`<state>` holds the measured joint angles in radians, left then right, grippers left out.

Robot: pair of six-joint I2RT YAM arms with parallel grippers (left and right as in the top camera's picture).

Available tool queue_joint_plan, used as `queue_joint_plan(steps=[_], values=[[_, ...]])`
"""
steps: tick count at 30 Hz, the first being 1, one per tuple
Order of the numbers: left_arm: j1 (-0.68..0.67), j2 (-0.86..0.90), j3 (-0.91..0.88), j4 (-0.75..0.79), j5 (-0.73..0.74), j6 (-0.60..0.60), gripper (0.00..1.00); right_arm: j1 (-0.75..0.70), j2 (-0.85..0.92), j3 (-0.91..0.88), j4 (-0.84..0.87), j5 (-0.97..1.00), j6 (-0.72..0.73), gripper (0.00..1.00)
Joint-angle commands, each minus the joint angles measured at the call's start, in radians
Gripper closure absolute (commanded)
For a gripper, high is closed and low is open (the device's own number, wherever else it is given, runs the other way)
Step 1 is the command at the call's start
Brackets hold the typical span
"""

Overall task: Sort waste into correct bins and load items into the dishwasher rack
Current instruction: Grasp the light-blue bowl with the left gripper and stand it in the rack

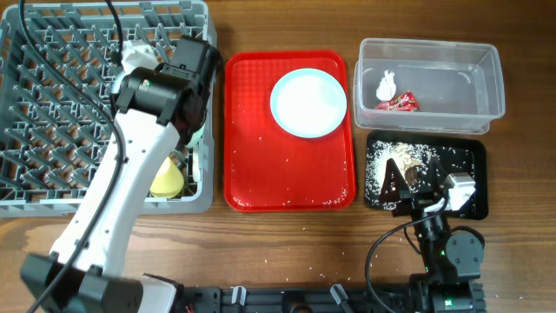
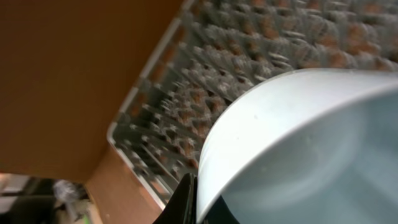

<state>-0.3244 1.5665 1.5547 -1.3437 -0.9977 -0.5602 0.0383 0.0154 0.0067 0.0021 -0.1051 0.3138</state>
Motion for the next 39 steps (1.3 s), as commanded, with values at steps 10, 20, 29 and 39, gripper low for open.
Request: queue_joint_plan(steps=[10, 20, 29, 39], values=[[0.11, 0.326, -0.151, 0.172, -0.357, -0.006, 0.96, -0.003, -0.011, -0.002, 0.007, -0.011, 0.01, 0.0], [0.125, 0.334, -0.211, 0.261, -0.166, -0.024, 0.96, -0.003, -0.011, -0.002, 0.007, -0.012, 0.01, 0.0], [0.089, 0.298, -0.183, 0.226, -0.095, -0.024, 0.36, -0.003, -0.011, -0.002, 0.007, -0.012, 0.01, 0.0], [0.017, 0.031, 0.0, 0.2, 0.697, 0.007, 0.04, -0.003, -0.011, -0.002, 0.007, -0.012, 0.01, 0.0]])
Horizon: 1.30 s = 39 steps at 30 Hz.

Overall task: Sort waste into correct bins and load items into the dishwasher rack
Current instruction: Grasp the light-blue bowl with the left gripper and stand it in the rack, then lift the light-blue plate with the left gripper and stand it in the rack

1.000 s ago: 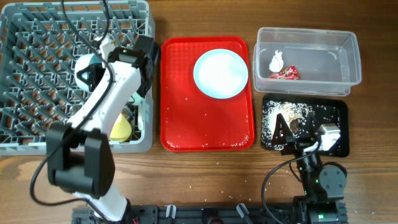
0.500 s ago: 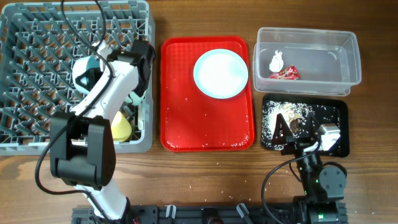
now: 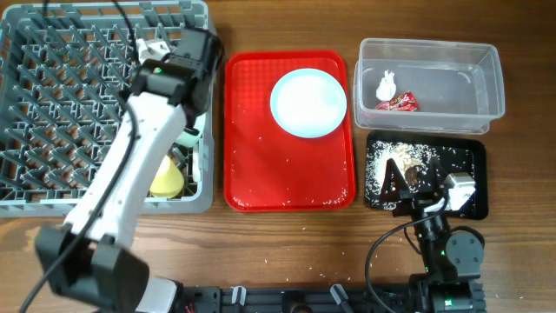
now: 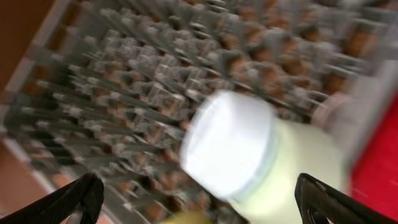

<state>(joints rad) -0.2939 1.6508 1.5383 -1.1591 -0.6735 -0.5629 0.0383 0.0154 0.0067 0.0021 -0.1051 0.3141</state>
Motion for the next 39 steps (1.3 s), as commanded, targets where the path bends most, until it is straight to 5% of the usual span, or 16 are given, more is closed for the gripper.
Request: queue_joint_plan(steps=[1, 3, 8, 10, 16, 20, 22, 24, 29, 39], values=[[-0.024, -0.069, 0.016, 0.042, 0.519, 0.01, 0.15, -0.003, -0.011, -0.002, 0.007, -0.012, 0.01, 0.0], [-0.064, -0.07, 0.016, 0.101, 0.667, 0.01, 0.23, -0.003, -0.011, -0.002, 0.007, -0.012, 0.009, 0.0], [-0.186, 0.084, 0.016, 0.336, 0.664, 0.071, 0.31, -0.003, -0.011, -0.002, 0.007, -0.011, 0.01, 0.0], [-0.177, 0.229, 0.016, 0.381, 0.673, -0.093, 0.26, -0.003, -0.011, -0.002, 0.007, -0.012, 0.009, 0.0], [-0.174, 0.47, 0.016, 0.518, 0.751, -0.131, 0.36, -0.003, -0.011, -0.002, 0.007, -0.012, 0.01, 0.0], [-0.18, 0.539, 0.016, 0.462, 0.753, -0.126, 0.67, -0.003, -0.011, -0.002, 0.007, -0.012, 0.01, 0.0], [-0.182, 0.539, 0.016, 0.396, 0.734, -0.094, 0.96, -0.003, -0.011, -0.002, 0.007, -0.011, 0.01, 0.0], [-0.179, 0.511, 0.016, 0.333, 0.711, -0.07, 0.96, -0.003, -0.011, -0.002, 0.007, -0.012, 0.01, 0.0], [-0.182, 0.269, 0.031, 0.185, 0.456, -0.016, 0.96, -0.003, -0.011, -0.002, 0.007, -0.012, 0.01, 0.0], [-0.179, -0.186, 0.031, -0.233, -0.449, 0.034, 0.96, -0.003, -0.011, -0.002, 0.007, -0.012, 0.01, 0.0]])
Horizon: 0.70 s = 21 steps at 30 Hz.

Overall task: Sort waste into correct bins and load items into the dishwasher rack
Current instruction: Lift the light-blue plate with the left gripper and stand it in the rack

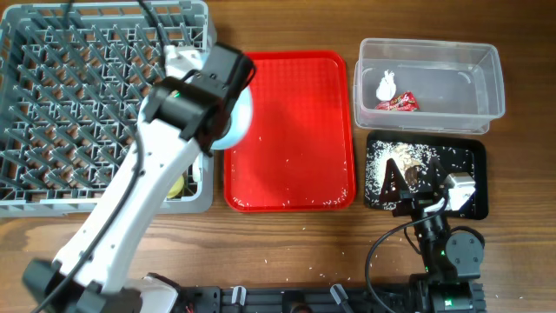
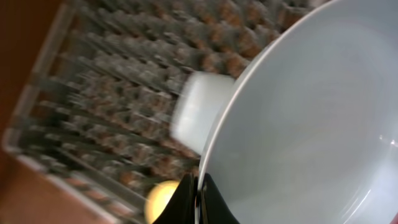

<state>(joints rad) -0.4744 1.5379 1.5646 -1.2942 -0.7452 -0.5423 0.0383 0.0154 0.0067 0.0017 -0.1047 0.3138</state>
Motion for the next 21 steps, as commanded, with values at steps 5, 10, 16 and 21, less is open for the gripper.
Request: queue_joint_plan(steps=[5, 10, 16, 21], values=[[0.052, -0.111, 0.005, -0.187, -0.721, -0.027, 0.96, -0.003, -0.011, -0.002, 0.008, -0.012, 0.01, 0.0], [0.18, -0.089, -0.027, -0.157, -0.786, -0.146, 0.96, -0.003, -0.011, -0.002, 0.008, -0.012, 0.01, 0.0], [0.298, -0.076, -0.151, 0.024, -0.786, -0.199, 0.96, -0.003, -0.011, -0.002, 0.008, -0.012, 0.01, 0.0], [0.327, 0.011, -0.159, 0.086, -0.76, -0.195, 0.96, -0.003, -0.011, -0.002, 0.008, -0.012, 0.01, 0.0]])
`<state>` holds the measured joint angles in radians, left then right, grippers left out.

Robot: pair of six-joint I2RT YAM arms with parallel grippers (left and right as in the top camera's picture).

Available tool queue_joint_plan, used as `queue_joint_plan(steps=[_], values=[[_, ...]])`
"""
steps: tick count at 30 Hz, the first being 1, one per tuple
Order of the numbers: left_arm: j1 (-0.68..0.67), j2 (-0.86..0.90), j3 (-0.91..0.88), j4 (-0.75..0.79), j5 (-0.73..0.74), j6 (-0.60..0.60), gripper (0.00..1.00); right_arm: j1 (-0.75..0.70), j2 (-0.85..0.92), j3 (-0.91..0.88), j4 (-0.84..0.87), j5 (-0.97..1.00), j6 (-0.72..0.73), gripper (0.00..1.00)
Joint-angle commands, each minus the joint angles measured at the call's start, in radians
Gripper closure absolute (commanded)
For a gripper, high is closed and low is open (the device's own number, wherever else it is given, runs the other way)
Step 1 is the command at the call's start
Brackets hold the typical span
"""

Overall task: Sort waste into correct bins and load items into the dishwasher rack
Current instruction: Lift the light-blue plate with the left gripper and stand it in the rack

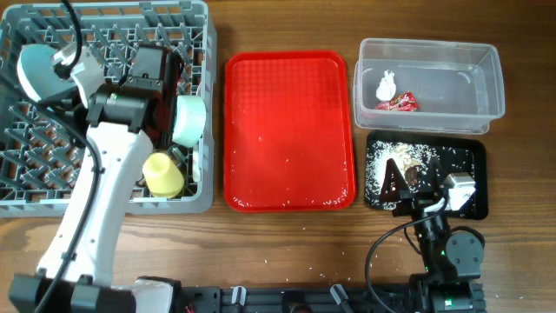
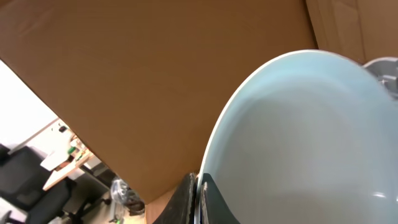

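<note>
My left gripper (image 1: 59,63) is shut on the rim of a pale blue plate (image 1: 36,69), held tilted on edge over the far left corner of the grey dishwasher rack (image 1: 26,204). In the left wrist view the plate (image 2: 311,143) fills the right side, with the gripper (image 2: 198,190) pinching its edge against a brown background. A white cup (image 1: 189,120) and a yellow cup (image 1: 162,174) lie in the rack's right part. My right gripper (image 1: 407,193) rests low over the black tray (image 1: 473,156); the gap between its fingers cannot be made out.
The red tray (image 1: 289,130) in the middle holds only scattered rice grains. A clear bin (image 1: 430,52) at the back right holds a red wrapper (image 1: 397,103) and a white scrap (image 1: 386,85). The black tray carries rice and food scraps.
The left gripper, still shut on the plate, has gone from the rack's right edge beside the red tray to the rack's far left corner. The right arm has not moved.
First the left gripper was shut on the white cup over the rack, the plate lying on the red tray. Then it was open above the cup left in the rack. Then it held the plate at the rack's right edge, and now at the far left corner.
</note>
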<state>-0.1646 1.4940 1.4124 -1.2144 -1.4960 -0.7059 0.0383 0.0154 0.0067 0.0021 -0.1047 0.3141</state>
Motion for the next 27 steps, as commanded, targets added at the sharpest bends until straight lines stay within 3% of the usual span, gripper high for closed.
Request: queue_joint_plan(steps=[1, 7, 11, 14, 16, 19, 22, 25, 27], values=[[0.017, 0.077, -0.007, -0.002, 0.044, -0.032, 0.96, -0.003, -0.011, -0.002, 0.007, -0.012, 0.009, 0.0], [0.058, 0.113, -0.008, -0.008, 0.053, 0.011, 0.96, -0.003, -0.011, -0.002, 0.007, -0.012, 0.01, 0.0], [0.057, 0.113, -0.008, -0.007, 0.156, 0.151, 0.96, -0.003, -0.011, -0.002, 0.007, -0.012, 0.01, 0.0], [0.055, 0.113, -0.008, 0.016, 0.026, 0.157, 0.96, -0.003, -0.011, -0.002, 0.007, -0.012, 0.009, 0.0], [0.048, 0.113, -0.008, 0.085, -0.043, 0.26, 0.96, -0.003, -0.011, -0.002, 0.007, -0.012, 0.01, 0.0], [0.023, 0.113, -0.008, 0.174, -0.035, 0.413, 0.96, -0.003, -0.011, -0.002, 0.007, -0.012, 0.009, 0.0], [-0.011, 0.113, -0.008, 0.283, -0.035, 0.678, 0.96, -0.003, -0.011, -0.002, 0.007, -0.012, 0.009, 0.0], [-0.042, 0.113, -0.008, 0.286, -0.027, 0.698, 0.96, -0.003, -0.011, -0.002, 0.007, -0.012, 0.01, 0.0], [-0.047, 0.113, -0.008, 0.367, -0.021, 0.698, 0.96, -0.003, -0.011, -0.002, 0.007, -0.012, 0.01, 0.0]])
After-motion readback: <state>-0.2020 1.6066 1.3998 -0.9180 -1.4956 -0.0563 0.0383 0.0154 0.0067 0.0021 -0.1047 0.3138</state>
